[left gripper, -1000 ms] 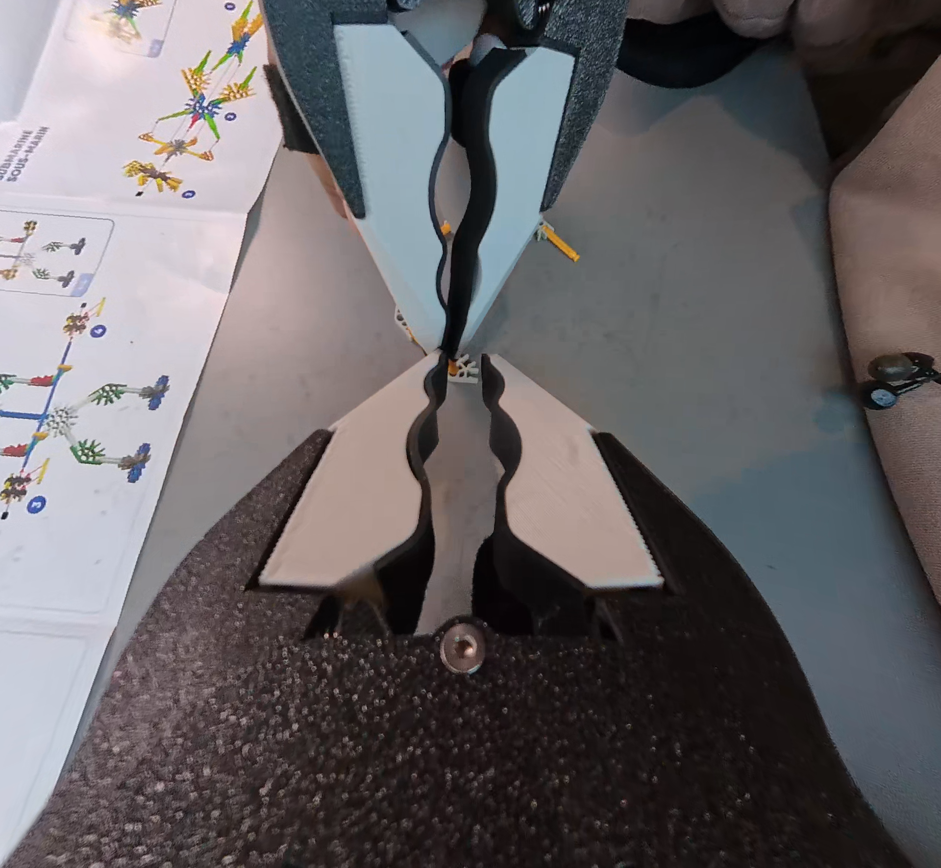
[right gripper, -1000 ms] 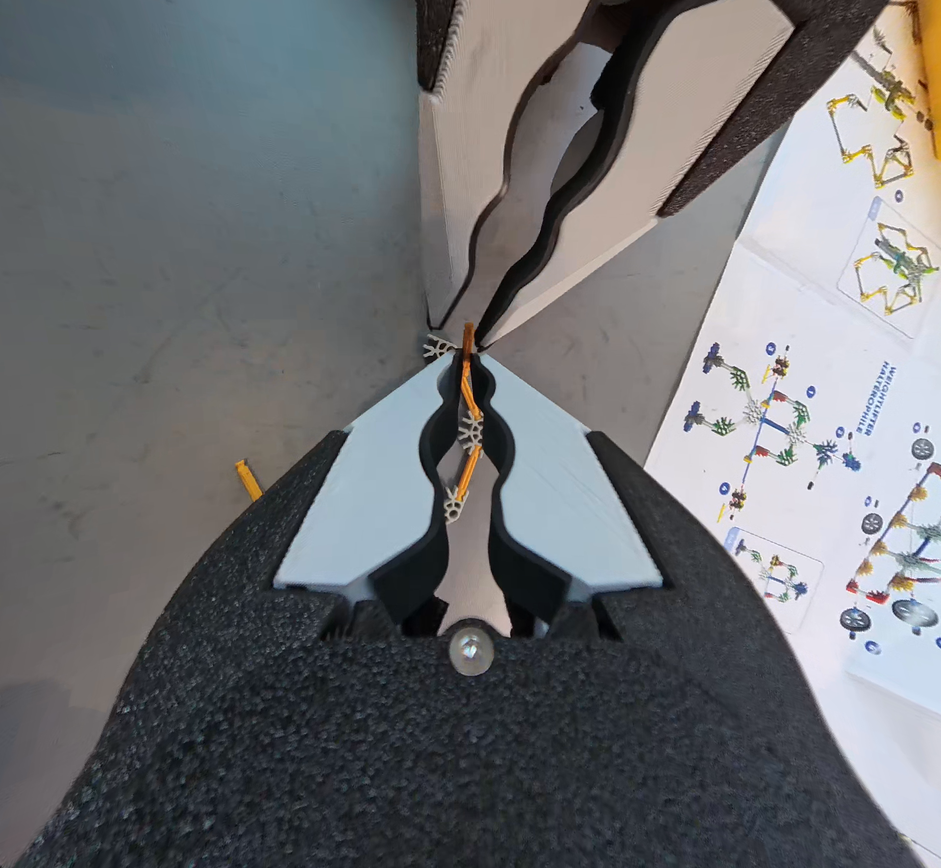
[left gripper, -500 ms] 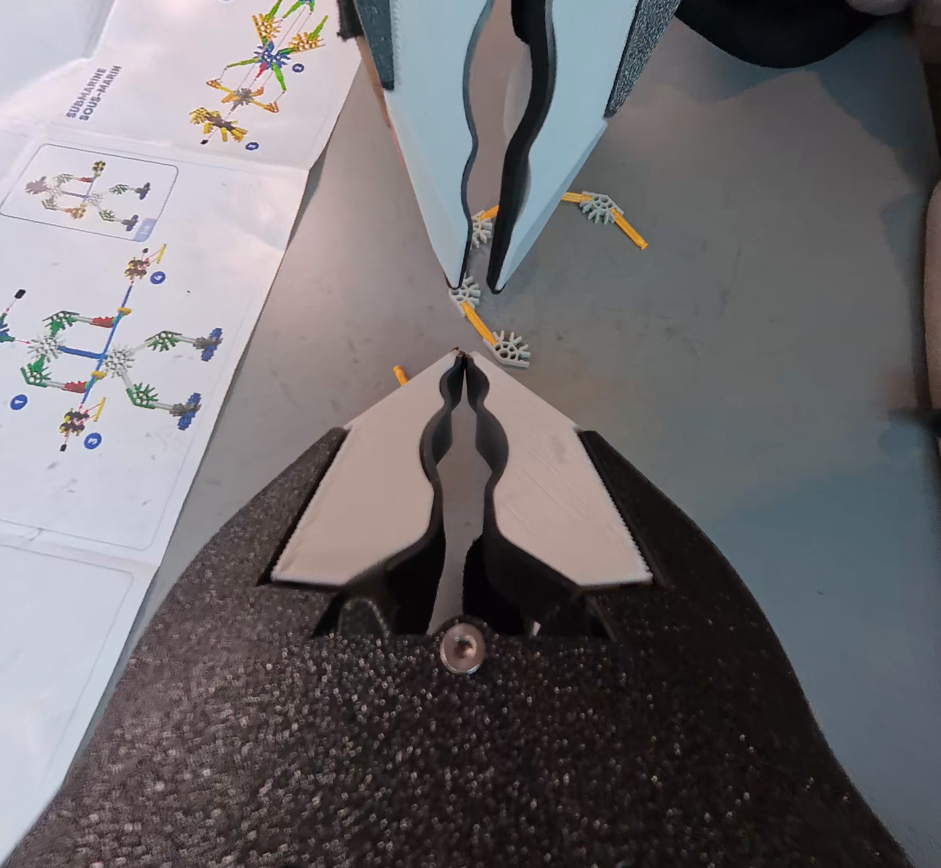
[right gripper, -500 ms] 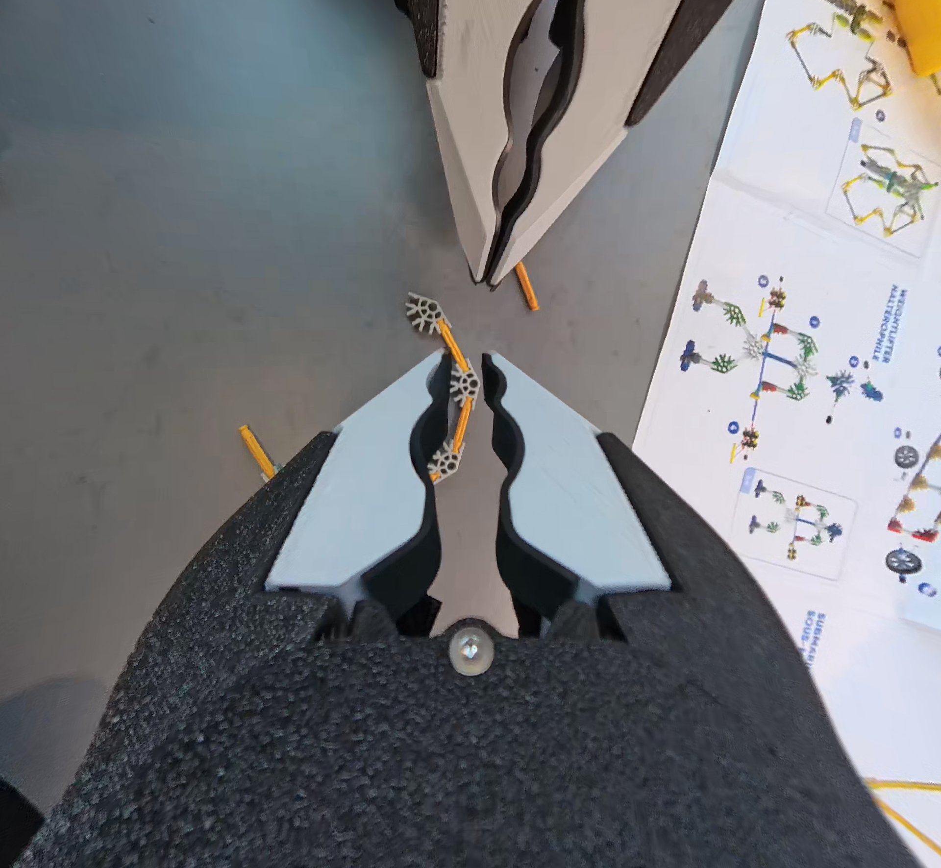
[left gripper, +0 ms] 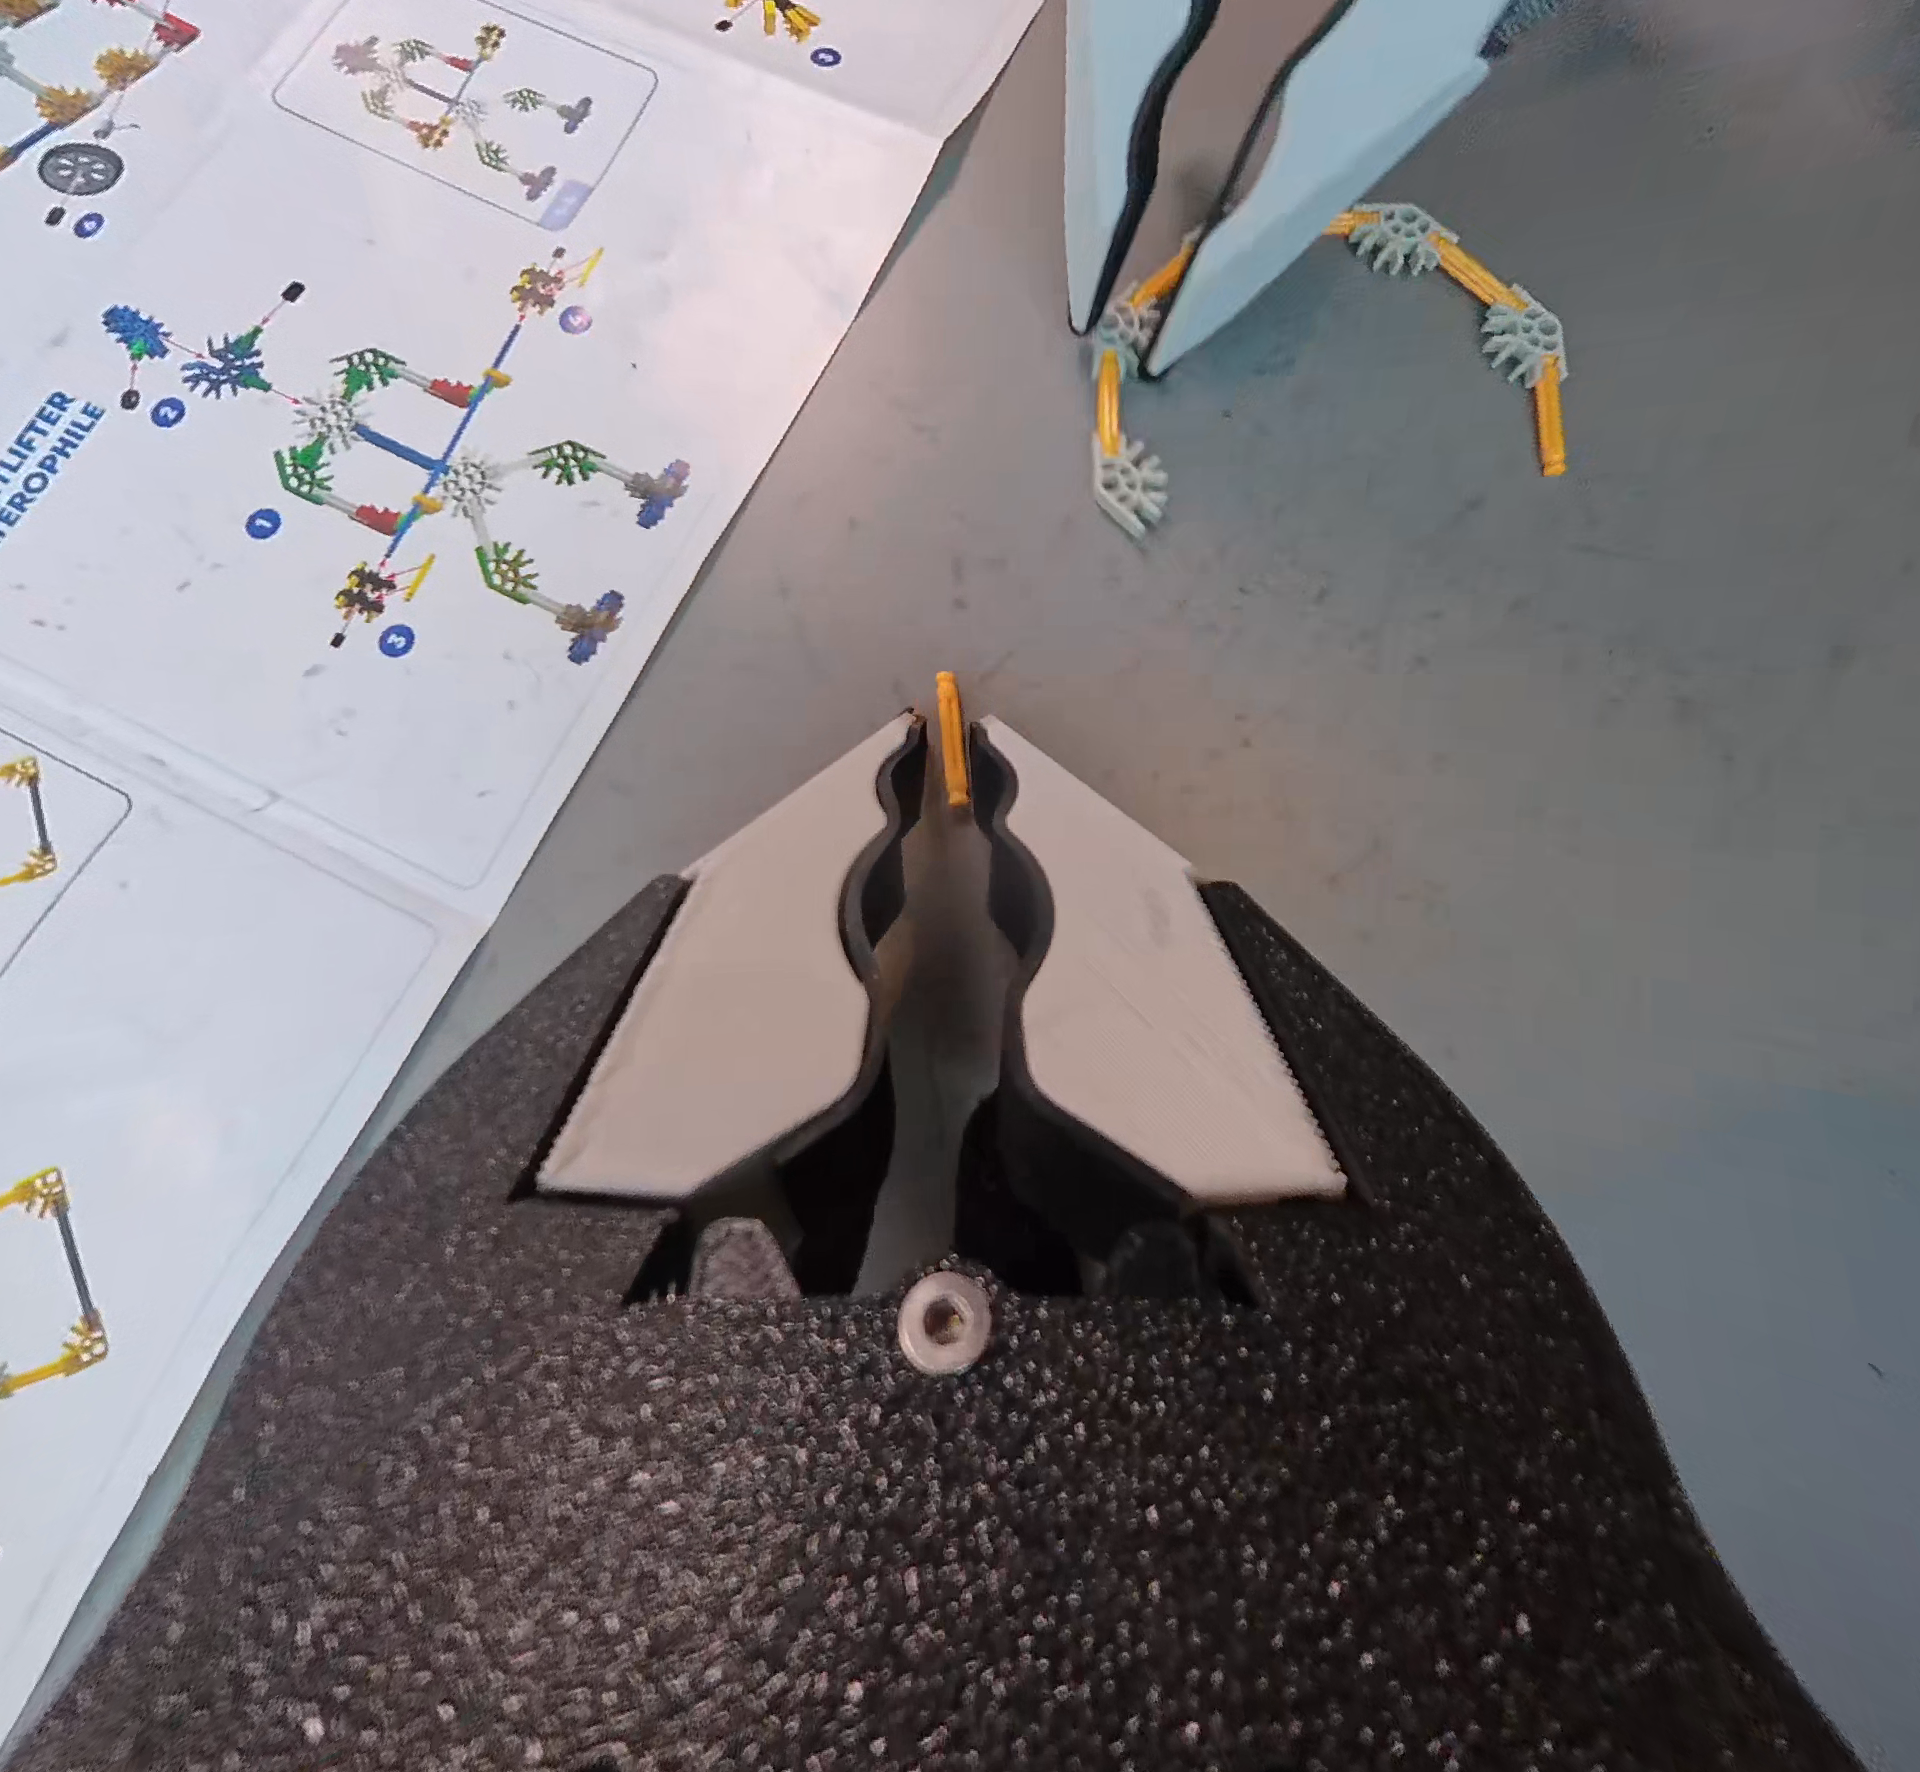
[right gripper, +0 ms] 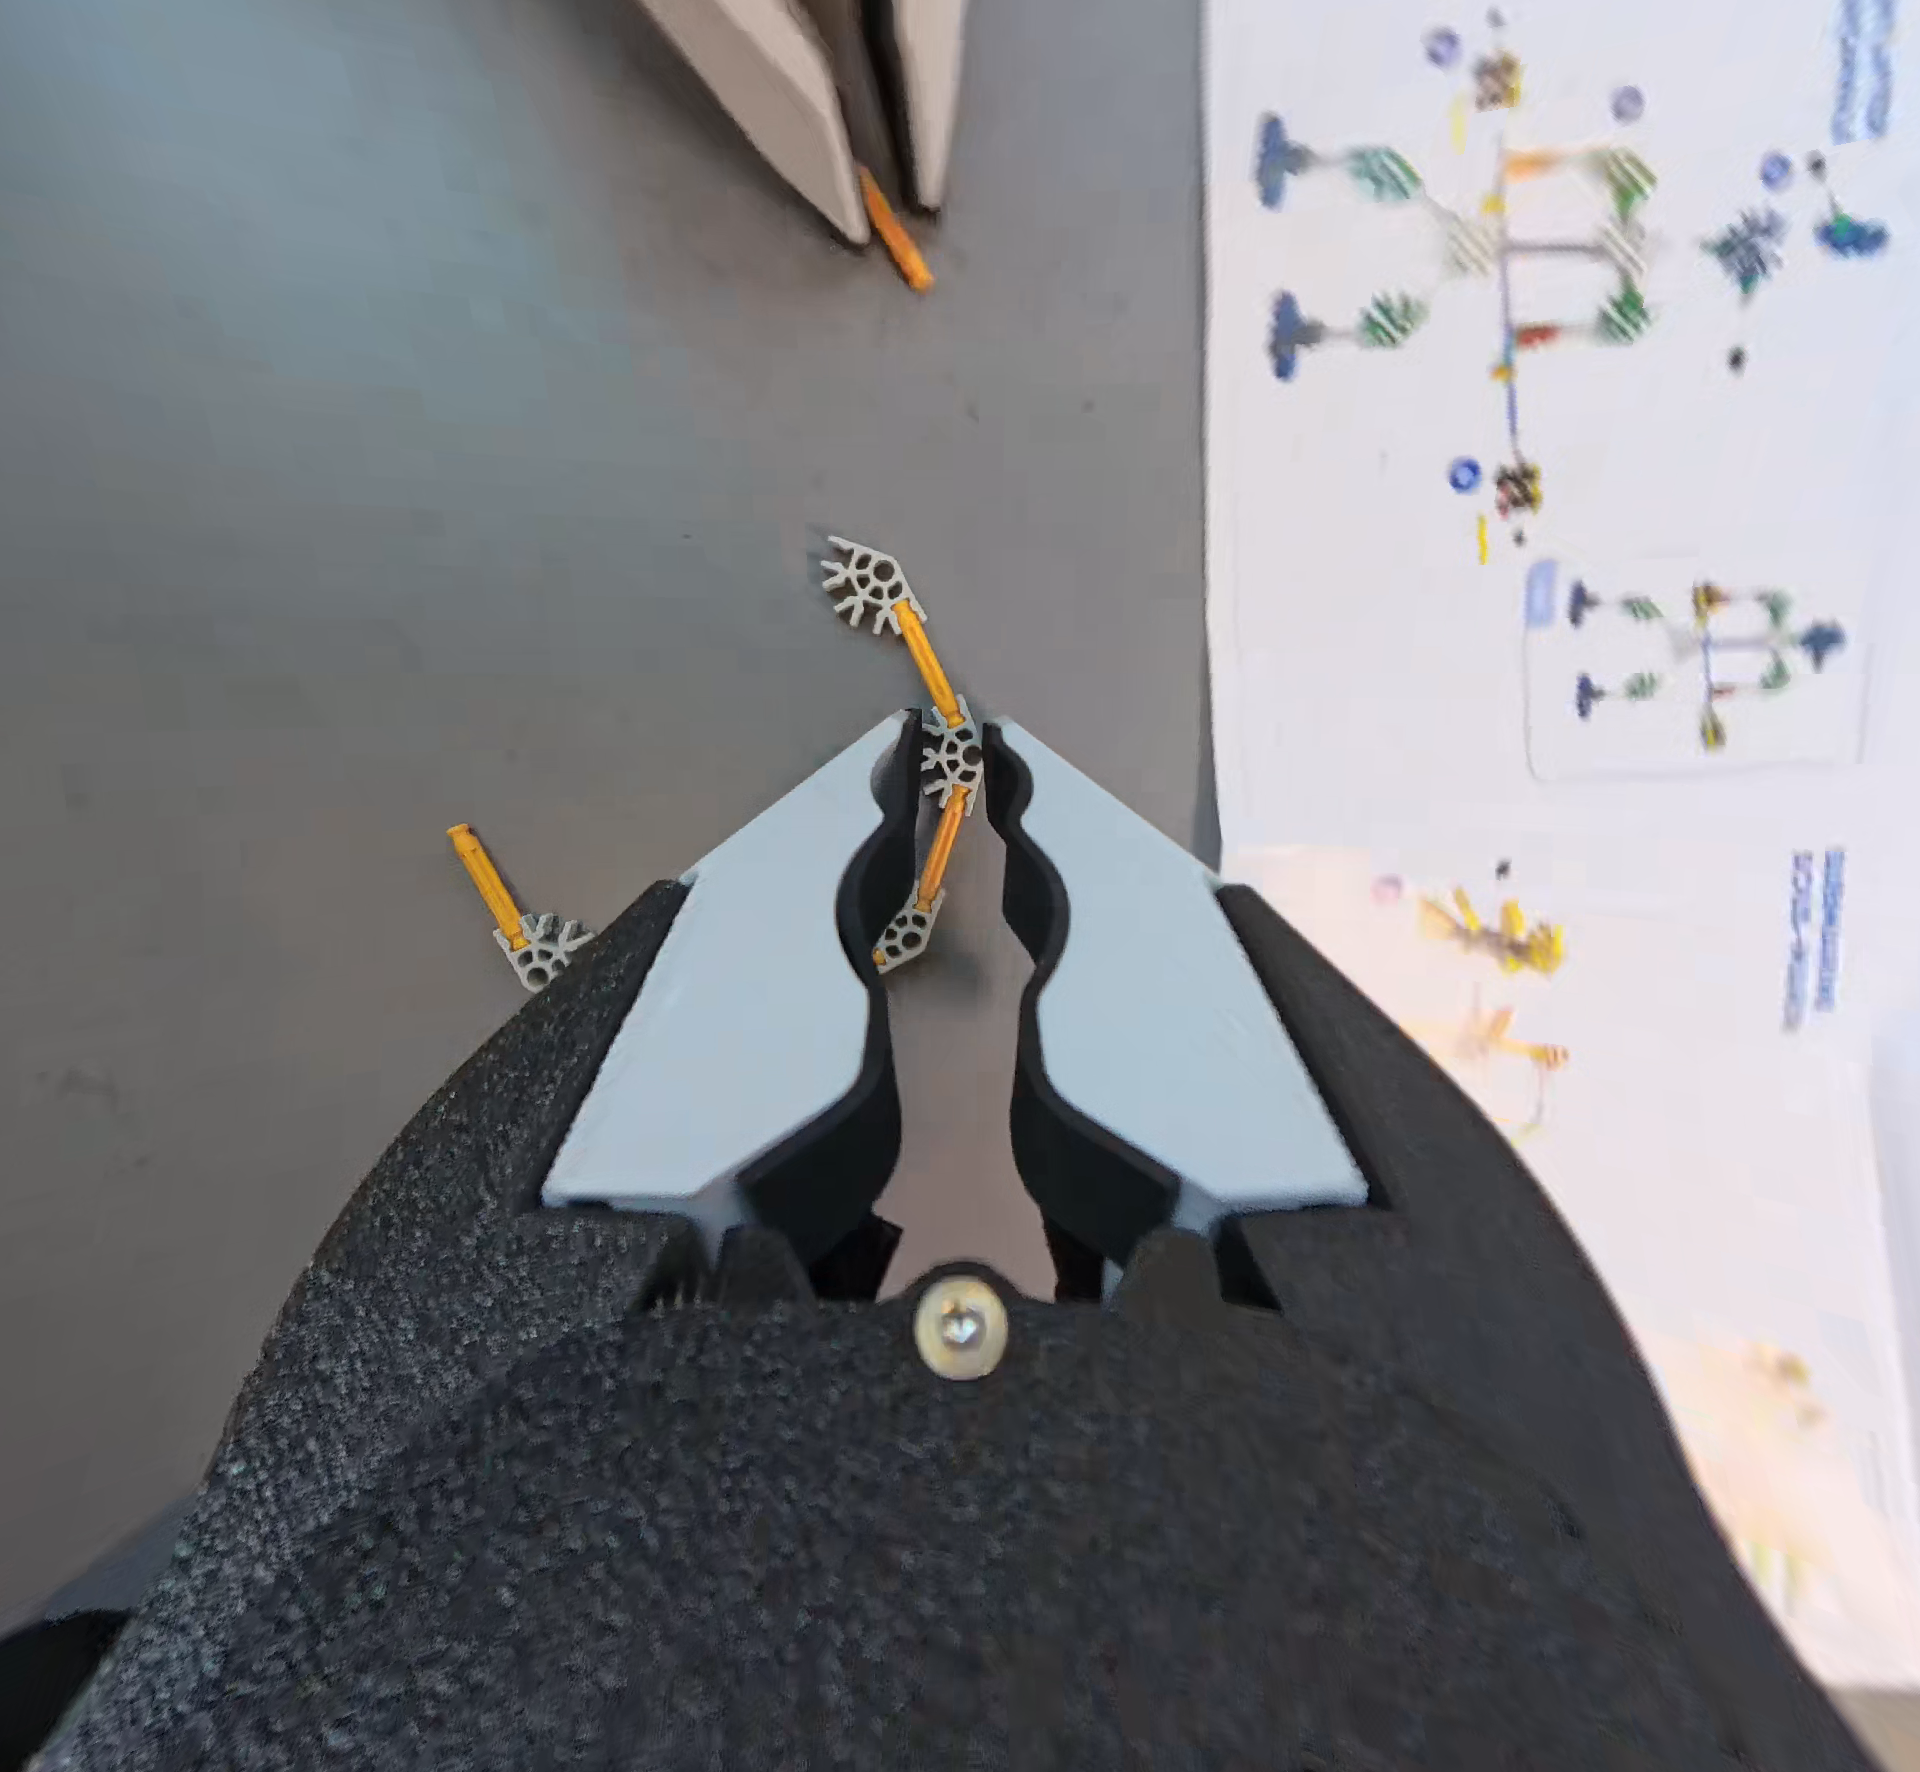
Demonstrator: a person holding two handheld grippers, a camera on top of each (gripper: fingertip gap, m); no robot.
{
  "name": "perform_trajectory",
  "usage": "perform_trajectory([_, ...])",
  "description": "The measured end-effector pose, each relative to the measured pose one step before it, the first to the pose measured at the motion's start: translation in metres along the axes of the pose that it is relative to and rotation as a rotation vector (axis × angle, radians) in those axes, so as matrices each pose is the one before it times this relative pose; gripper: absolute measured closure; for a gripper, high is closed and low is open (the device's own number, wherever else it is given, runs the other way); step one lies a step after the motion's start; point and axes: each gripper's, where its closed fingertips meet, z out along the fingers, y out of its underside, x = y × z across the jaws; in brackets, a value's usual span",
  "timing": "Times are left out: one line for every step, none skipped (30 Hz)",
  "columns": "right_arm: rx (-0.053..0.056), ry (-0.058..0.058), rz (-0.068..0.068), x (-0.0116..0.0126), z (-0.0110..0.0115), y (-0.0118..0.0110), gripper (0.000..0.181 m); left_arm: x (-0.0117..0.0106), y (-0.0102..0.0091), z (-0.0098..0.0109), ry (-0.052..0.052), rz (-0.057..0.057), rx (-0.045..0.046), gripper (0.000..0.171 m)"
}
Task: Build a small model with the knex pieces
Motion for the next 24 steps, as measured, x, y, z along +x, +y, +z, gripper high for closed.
perform_trajectory([-0.0127, 0.0426, 0.0836, 0.00811, -0.00299, 0.00705, 0.171, 0.00072, 0.00003, -0.00009, 0.001, 0.0021, -0.00089, 0.165])
perform_trajectory([-0.0057, 0.0305, 0.085, 0.00614, -0.00288, 0.0064, 0.171, 0.00156, 0.00013, 0.00025, 0.0062, 0.0017, -0.00113, 0.168])
perform_trajectory([0.0057, 0.0163, 0.0826, 0.00346, -0.00262, 0.005, 0.171, -0.00002, -0.00016, 0.00006, -0.0038, 0.0012, -0.00036, 0.168])
perform_trajectory([0.0195, 0.0052, 0.0719, 0.00019, -0.00178, 0.00311, 0.171, 0.00003, 0.00005, 0.00008, -0.0033, 0.0027, -0.00168, 0.168])
perform_trajectory([0.0195, -0.007, 0.0426, -0.00398, -0.00142, 0.00299, 0.171, 0.00014, -0.00021, 0.0001, -0.002, 0.0017, -0.00048, 0.168])
perform_trajectory([0.0084, -0.006, 0.0162, -0.00578, -0.00155, 0.00399, 0.17, 0.0001, -0.0005, 0.00025, -0.0021, 0.0, 0.0015, 0.168])
perform_trajectory([-0.0012, -0.0035, -0.0013, -0.0066, -0.00146, 0.00437, 0.167, 0.00041, -0.00079, 0.00066, -0.0005, -0.001, 0.00389, 0.168])
perform_trajectory([0.0017, 0.003, -0.0035, -0.00556, -0.0017, 0.00299, 0.163, 0.00105, -0.00099, 0.00094, 0.0011, 0.0016, 0.00475, 0.169])
perform_trajectory([0.0051, -0.0066, 0.0023, -0.00629, -0.00126, 0.00185, 0.156, 0.00229, -0.00122, 0.00101, 0.0061, 0.0033, 0.00528, 0.169])
perform_trajectory([0.0018, -0.012, 0.0052, -0.00583, -0.00118, 0.00174, 0.151, 0.00426, -0.00212, 0.00127, 0.0137, 0.003, 0.00858, 0.169])
perform_trajectory([-0.004, -0.0137, -0.0008, -0.00474, -0.00144, 0.00231, 0.148, 0.00549, -0.00323, 0.00141, 0.0156, 0.0017, 0.01299, 0.169])
perform_trajectory([-0.0066, -0.0129, -0.0065, -0.00315, -0.00182, 0.0026, 0.147, 0.00627, -0.0034, 0.00159, 0.0166, 0.0039, 0.01244, 0.169])
perform_trajectory([-0.0038, -0.0089, -0.0105, -0.00099, -0.00223, 0.00215, 0.148, 0.00616, -0.00274, 0.00178, 0.0138, 0.0071, 0.00667, 0.168])
perform_trajectory([-0.0045, -0.0187, -0.0282, -0.00157, -0.00243, 0.00258, 0.149, 0.00541, -0.00222, 0.00189, 0.0079, 0.0107, 0.00298, 0.168])
perform_trajectory([-0.0104, -0.0228, -0.0417, -0.00217, -0.00258, 0.00389, 0.149, 0.00507, -0.00178, 0.00173, 0.0072, 0.0115, 0.00061, 0.168])
perform_trajectory([-0.0183, -0.0136, -0.0482, -0.00158, -0.00219, 0.0053, 0.149, 0.00461, -0.00177, 0.00174, 0.0068, 0.0075, 0.00149, 0.169])
perform_trajectory([-0.0252, -0.0049, -0.0417, -0.00101, -0.00149, 0.00679, 0.15, 0.00363, -0.0021, 0.00158, 0.0048, 0.0031, 0.00364, 0.169])
perform_trajectory([-0.0139, -0.0057, -0.0228, -0.00106, -0.00133, 0.00493, 0.15, 0.00292, -0.00191, 0.00142, 0.0041, -0.0006, 0.00269, 0.168])
perform_trajectory([0.0002, -0.027, -0.0098, -0.00388, -0.00225, 0.00247, 0.15, 0.00192, -0.00173, 0.00155, 0.0024, -0.0049, 0.00193, 0.168])
perform_trajectory([0.0066, -0.035, -0.0041, -0.00499, -0.00254, 0.00159, 0.149, 0.00206, -0.00157, 0.00164, 0.0054, -0.0059, 0.0021, 0.169])
perform_trajectory([0.016, -0.0261, -0.0108, -0.00401, -0.00301, 0.00042, 0.149, 0.00235, -0.00125, 0.00169, 0.0083, -0.0064, 0.0009, 0.168])
perform_trajectory([0.011, -0.0183, -0.0093, -0.00258, -0.00274, 0.00108, 0.149, 0.00193, -0.00046, 0.00182, 0.0071, -0.0054, -0.00208, 0.168])
perform_trajectory([-0.0012, -0.0232, -0.0111, -0.00321, -0.00156, 0.00319, 0.15, 0.00074, -0.00005, 0.00174, 0.0002, -0.0017, -0.00284, 0.168])
perform_trajectory([-0.0138, -0.0265, -0.0151, -0.00429, 0.00025, 0.00508, 0.151, -0.00001, 0.00022, 0.00151, -0.0037, 0.0002, -0.00388, 0.169])
